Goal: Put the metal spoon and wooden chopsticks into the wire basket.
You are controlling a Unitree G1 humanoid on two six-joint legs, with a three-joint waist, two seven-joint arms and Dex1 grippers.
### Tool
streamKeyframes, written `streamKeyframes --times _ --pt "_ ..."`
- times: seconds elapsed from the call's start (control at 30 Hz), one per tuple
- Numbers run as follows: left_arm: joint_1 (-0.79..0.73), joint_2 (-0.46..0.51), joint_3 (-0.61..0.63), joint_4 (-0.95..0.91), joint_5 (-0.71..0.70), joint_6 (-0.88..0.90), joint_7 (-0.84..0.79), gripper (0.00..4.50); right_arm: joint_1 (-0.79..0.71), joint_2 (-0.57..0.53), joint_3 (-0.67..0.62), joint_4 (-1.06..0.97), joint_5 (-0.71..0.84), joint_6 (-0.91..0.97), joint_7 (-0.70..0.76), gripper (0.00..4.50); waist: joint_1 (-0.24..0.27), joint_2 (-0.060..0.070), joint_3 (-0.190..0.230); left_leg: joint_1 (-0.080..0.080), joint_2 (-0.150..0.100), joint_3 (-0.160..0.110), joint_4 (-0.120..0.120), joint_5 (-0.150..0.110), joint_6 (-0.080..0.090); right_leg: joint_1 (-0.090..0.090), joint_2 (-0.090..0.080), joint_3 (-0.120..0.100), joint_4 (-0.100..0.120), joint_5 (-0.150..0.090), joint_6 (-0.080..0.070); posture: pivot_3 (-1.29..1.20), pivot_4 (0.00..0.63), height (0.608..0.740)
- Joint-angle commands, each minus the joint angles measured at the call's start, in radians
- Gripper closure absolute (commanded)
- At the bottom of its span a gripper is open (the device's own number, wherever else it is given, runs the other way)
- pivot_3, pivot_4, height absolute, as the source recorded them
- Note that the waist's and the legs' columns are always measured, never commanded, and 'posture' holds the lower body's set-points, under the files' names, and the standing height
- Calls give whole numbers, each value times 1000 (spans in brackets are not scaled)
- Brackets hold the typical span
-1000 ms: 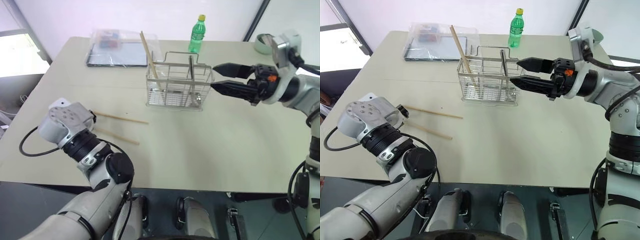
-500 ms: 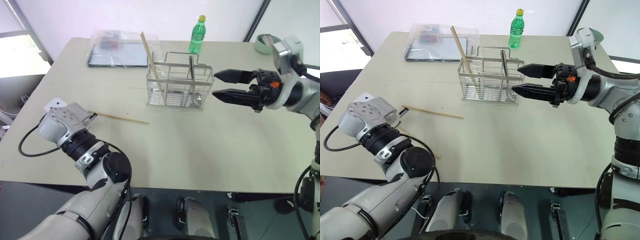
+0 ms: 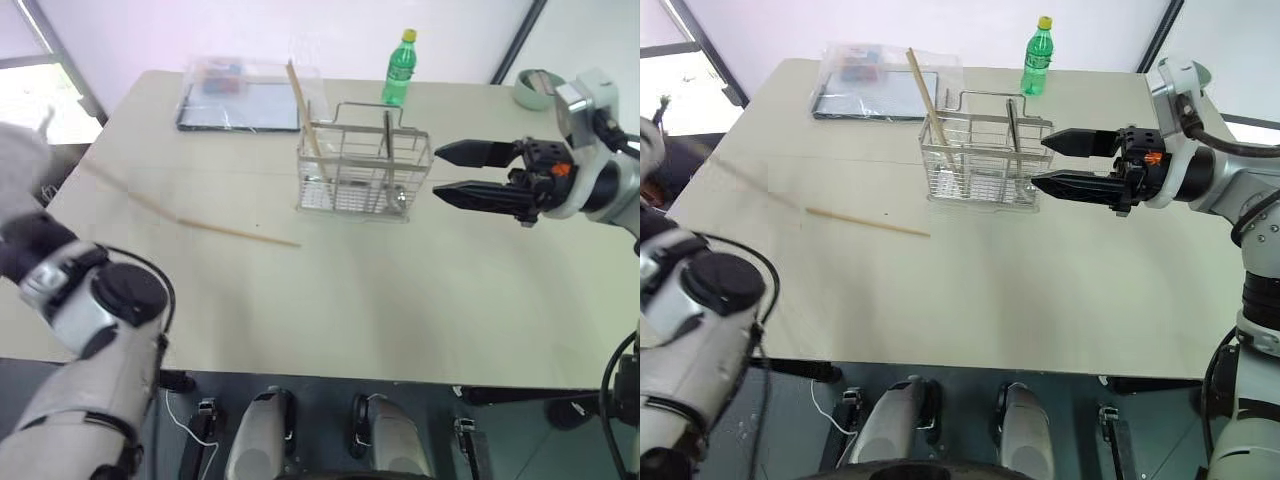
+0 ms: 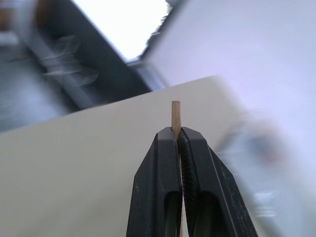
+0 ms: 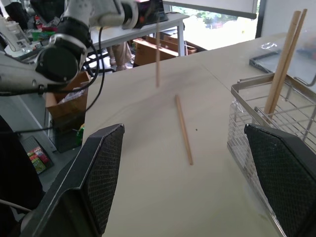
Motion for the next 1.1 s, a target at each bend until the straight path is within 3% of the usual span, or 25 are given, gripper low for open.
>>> streamKeyframes --times 0.03,0.13,0.23,0.4,0.57,0.83,1.1 --pt "-158 59 -141 108 -120 -128 -262 4481 -15 -18 -26 -2 1 -12 -3 491 -5 -1 0 -1 0 1 0 1 -1 0 -1 0 -2 1 1 0 150 707" --pt "-278 53 -205 211 -186 -172 -389 4481 -16 -10 -37 -3 10 -6 -20 491 -13 0 0 -1 -2 4 0 2 1 0 -3 0 -2 3 5 0 150 707" --pt "-342 -33 -312 266 -216 -206 -513 4481 -2 -3 -52 -23 27 5 -47 491 -11 0 0 -1 -2 4 0 2 2 -1 -2 0 -2 2 5 0 150 707" --pt "-325 -153 -499 340 -162 -302 -646 4481 46 -13 -97 -66 50 18 -92 491 -13 0 0 0 -2 5 0 4 1 0 -2 0 -1 2 5 0 150 707" --pt "-289 -214 -626 402 -97 -442 -719 4481 79 -16 -169 -94 95 53 -159 491 -30 0 0 0 -1 5 -1 4 1 -2 -1 2 0 2 5 0 150 707" --pt "-236 -251 -735 501 -8 -697 -797 4481 149 -19 -254 -152 166 90 -233 491 -37 0 0 0 0 4 -1 1 6 -2 -1 2 0 2 5 0 150 707" --pt "-150 -285 -745 517 0 -748 -787 4481 133 -19 -242 -128 171 77 -261 491 -35 0 0 0 -1 4 -1 0 8 -2 -2 2 0 2 5 0 150 707"
